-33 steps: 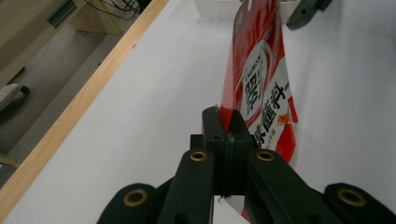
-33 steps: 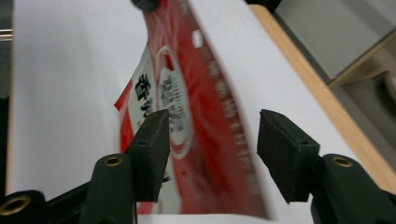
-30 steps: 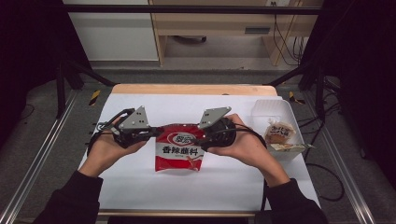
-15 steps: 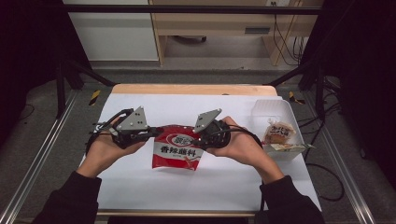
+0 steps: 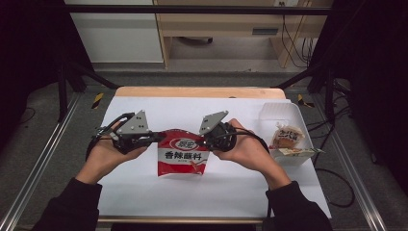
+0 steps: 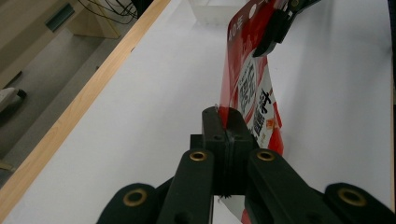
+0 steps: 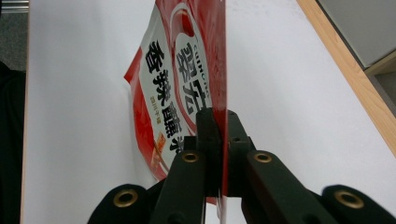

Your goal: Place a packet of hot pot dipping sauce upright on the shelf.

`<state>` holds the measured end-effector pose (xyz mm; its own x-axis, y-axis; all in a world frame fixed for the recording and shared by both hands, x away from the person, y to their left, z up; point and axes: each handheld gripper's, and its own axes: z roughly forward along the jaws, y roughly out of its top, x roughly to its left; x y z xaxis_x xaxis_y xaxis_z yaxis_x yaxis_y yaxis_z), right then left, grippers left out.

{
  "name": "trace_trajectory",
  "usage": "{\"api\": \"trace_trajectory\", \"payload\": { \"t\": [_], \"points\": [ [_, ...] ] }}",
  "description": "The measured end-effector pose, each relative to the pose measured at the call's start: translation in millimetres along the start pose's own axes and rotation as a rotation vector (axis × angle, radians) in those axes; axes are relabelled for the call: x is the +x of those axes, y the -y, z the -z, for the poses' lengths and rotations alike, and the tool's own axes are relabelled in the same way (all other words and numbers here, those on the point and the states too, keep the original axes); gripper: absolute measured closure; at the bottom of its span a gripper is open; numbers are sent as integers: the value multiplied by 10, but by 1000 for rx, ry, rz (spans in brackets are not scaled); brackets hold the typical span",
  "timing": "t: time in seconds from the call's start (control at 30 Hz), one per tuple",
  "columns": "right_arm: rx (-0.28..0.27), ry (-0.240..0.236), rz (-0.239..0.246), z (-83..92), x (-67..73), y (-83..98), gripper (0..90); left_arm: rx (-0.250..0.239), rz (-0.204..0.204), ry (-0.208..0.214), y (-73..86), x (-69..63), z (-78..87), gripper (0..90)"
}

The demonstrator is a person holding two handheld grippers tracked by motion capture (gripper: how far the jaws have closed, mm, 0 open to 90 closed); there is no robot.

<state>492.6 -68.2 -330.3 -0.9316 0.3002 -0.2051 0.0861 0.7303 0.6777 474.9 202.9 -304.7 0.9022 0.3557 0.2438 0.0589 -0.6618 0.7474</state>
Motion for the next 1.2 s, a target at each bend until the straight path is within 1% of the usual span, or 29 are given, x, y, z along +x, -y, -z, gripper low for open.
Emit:
{"api": "trace_trajectory", "payload": {
  "t": [0.1,0.17,0.2,0.23,0.27,0.33,0.4,0.43,0.47,0.5,0.53,0.57,0.67,0.7,0.8,0.83,0.87,0.9,0.93,1.0,1.07,1.17,1.2],
  "points": [
    [-3,1,13,26,-2,-43,896,-14,22,-1,38,3,32,874],
    [-3,6,20,53,-12,-70,897,-30,36,-12,71,-2,49,809],
    [-3,11,25,70,-24,-85,897,-41,57,-28,96,-4,58,713],
    [0,17,35,87,-41,-97,897,-56,81,-36,129,-3,64,591],
    [7,22,41,107,-58,-108,897,-67,103,-42,179,-3,78,504],
    [13,34,55,149,-99,-123,897,-81,121,-61,265,-12,95,413],
    [14,52,69,199,-148,-128,897,-95,159,-70,388,-25,101,324],
    [14,52,69,199,-148,-128,897,-95,159,-70,388,-25,101,294],
    [12,61,69,230,-174,-129,897,-94,183,-73,501,-42,94,294],
    [5,76,81,312,-239,-126,897,-78,203,-73,649,-64,71,250],
    [4,79,86,339,-261,-124,897,-72,218,-72,740,-81,52,238],
    [1,85,78,370,-280,-123,897,-65,230,-69,809,-96,36,226],
    [0,93,86,461,-335,-121,897,-32,281,-65,1104,-168,-36,198],
    [1,94,94,500,-362,-118,896,-23,293,-67,1163,-185,-50,186],
    [-1,98,99,577,-406,-104,896,-9,334,-72,1368,-259,-92,153],
    [-1,103,100,605,-420,-99,896,-6,350,-82,1447,-291,-107,147],
    [-1,103,100,605,-420,-99,896,-6,350,-82,1447,-291,-107,132],
    [-14,109,105,676,-454,-84,896,-8,368,-90,1506,-317,-111,120],
    [-17,113,104,694,-460,-79,896,-12,370,-95,1529,-329,-111,117],
    [-25,119,108,732,-484,-69,896,-5,365,-108,1550,-339,-115,102],
    [-23,130,113,756,-515,-62,896,-7,366,-132,1576,-346,-123,97],
    [-27,146,116,794,-563,-59,896,-15,393,-145,1646,-357,-149,98],
    [-28,149,118,808,-576,-58,897,-10,397,-147,1666,-362,-159,98]
  ]
}}
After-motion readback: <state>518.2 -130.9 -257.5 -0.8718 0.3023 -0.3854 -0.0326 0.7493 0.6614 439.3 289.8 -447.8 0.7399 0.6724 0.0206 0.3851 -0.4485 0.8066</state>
